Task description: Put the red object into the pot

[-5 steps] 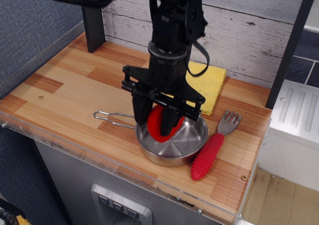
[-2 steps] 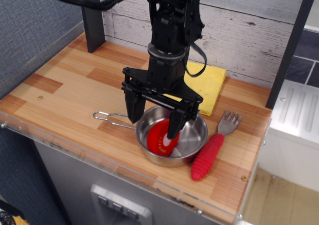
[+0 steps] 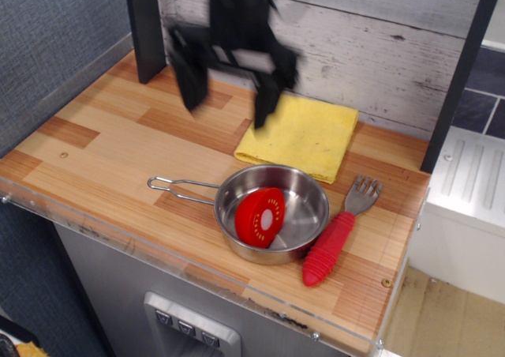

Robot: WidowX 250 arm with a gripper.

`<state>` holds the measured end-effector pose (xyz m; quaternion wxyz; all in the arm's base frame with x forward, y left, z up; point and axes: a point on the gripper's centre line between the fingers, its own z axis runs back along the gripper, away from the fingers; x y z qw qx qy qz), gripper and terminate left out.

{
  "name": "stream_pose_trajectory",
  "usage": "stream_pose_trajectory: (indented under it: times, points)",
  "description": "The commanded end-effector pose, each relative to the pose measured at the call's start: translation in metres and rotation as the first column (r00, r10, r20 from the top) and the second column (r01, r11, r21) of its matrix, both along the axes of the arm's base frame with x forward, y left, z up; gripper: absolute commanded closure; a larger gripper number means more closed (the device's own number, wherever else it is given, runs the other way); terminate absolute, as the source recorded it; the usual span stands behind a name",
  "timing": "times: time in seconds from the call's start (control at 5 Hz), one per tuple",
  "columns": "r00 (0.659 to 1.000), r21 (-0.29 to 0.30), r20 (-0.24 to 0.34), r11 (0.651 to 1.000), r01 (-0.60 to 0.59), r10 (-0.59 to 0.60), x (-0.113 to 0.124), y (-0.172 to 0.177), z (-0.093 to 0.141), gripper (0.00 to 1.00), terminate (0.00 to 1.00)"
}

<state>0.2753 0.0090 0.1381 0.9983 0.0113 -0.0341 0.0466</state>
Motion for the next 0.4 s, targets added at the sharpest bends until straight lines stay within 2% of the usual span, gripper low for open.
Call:
stream_pose_trajectory:
  times: [0.0,0.2]
  points:
    - [0.993,-0.038,0.095,0.997,-0.063,0.066,0.013,0.052,0.051,0.0,0.0]
    - [0.999,-0.031,0.052,1.0,-0.001,0.003,0.02,0.056,0.033,0.0,0.0]
